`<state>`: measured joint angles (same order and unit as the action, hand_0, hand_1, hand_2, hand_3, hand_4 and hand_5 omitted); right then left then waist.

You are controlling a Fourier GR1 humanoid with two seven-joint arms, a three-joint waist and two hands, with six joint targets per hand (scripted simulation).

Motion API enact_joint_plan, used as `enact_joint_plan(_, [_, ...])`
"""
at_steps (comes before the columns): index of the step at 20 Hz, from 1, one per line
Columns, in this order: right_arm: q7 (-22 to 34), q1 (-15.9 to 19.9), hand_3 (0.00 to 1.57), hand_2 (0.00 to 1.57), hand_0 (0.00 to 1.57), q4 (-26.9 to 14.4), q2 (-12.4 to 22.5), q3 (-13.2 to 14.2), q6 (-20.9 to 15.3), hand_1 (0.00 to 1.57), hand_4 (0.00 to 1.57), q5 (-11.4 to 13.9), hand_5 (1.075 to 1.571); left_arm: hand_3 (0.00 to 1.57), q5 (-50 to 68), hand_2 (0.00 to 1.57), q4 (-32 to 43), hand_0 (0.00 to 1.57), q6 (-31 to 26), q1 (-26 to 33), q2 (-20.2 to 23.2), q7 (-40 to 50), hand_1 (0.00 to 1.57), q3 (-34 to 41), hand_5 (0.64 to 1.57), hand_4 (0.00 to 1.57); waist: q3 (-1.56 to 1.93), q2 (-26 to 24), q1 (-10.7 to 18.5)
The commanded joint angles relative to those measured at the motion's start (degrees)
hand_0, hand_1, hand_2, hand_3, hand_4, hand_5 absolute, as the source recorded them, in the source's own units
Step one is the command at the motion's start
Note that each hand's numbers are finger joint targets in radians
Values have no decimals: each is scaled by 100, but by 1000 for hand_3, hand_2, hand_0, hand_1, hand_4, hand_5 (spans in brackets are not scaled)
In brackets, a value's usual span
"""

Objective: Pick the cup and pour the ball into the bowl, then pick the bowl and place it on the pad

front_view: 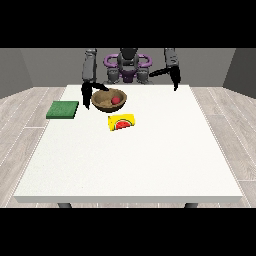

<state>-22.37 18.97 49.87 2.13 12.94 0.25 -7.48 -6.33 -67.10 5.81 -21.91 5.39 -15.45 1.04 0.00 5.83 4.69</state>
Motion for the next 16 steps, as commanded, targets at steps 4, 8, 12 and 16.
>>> enact_joint_plan(4, [-381, 624, 0, 0, 0, -944, 61, 46, -164, 0, 116, -7, 1563, 0, 147, 0, -219, 0, -332, -176, 256, 203, 0, 199, 1566, 0, 2, 204, 57])
enact_joint_plan(8, [-1032, 327, 0, 0, 0, -1400, 2, 11, 73, 0, 126, -69, 1562, 0, -8, 0, -378, 0, -180, 128, 171, 98, 0, 119, 1566, 0, 3, 122, 31])
enact_joint_plan(12, [-215, 381, 0, 0, 0, -1642, -69, 353, -277, 0, 464, -438, 1547, 0, 132, 0, -453, 0, -339, -205, 261, 230, 0, 185, 1566, 0, 6, 347, 113])
enact_joint_plan(16, [-166, -44, 1088, 1571, 1571, -1810, 254, -135, -1674, 1571, 850, 642, 1505, 0, 106, 0, -562, 0, -340, -184, 111, 120, 0, 37, 1564, 470, -16, 449, 424])
